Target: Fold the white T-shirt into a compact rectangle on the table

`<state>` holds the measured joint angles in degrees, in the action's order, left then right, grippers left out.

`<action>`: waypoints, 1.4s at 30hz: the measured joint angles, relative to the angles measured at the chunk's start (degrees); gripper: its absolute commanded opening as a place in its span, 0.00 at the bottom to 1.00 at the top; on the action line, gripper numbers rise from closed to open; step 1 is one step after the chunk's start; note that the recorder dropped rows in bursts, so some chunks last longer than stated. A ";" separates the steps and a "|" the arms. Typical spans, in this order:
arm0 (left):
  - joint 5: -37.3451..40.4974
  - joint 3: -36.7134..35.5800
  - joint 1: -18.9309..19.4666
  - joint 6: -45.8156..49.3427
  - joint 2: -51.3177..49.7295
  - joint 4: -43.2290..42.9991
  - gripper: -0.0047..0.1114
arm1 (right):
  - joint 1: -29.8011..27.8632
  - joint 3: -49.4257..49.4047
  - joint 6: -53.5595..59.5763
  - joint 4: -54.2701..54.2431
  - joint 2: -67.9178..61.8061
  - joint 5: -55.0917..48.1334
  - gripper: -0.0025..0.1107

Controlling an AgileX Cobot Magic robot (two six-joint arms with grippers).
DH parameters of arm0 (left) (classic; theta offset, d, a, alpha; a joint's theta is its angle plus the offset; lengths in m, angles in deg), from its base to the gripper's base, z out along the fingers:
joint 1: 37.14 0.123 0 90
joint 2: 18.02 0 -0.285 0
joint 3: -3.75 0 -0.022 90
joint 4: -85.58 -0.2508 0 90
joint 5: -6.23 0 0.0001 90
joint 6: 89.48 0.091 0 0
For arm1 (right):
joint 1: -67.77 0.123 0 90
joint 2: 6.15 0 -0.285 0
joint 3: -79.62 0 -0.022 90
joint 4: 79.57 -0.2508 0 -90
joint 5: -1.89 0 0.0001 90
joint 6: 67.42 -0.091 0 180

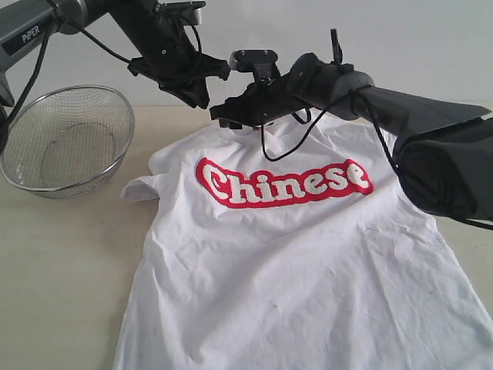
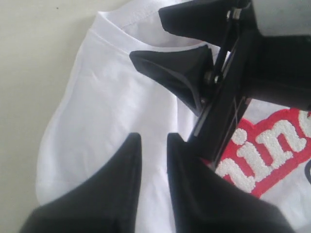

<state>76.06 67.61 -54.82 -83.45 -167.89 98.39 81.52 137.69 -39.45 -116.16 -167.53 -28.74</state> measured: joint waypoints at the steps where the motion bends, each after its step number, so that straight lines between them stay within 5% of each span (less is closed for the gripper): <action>1: 0.00 0.00 0.00 0.00 0.00 0.00 0.20 | 0.00 0.00 0.11 -0.13 -0.09 0.00 0.42; 5: 0.00 0.00 0.00 0.00 0.00 0.00 0.20 | 0.44 0.00 0.47 -0.21 -0.09 -0.52 0.39; 11: 0.00 0.00 0.00 0.00 0.00 -0.11 0.20 | 0.58 0.00 4.75 -0.08 -0.09 -4.38 0.02; 29: 0.00 0.00 0.00 0.57 0.00 -0.34 0.20 | 0.58 0.34 10.16 0.30 -3.01 -1.60 0.02; 42: 0.00 0.00 0.00 0.68 0.00 -0.34 0.20 | -0.04 0.68 -3.70 6.37 -5.10 8.62 0.02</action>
<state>76.06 67.61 -54.82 -82.77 -167.89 98.05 81.48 138.37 -43.15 -109.79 -172.62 -20.12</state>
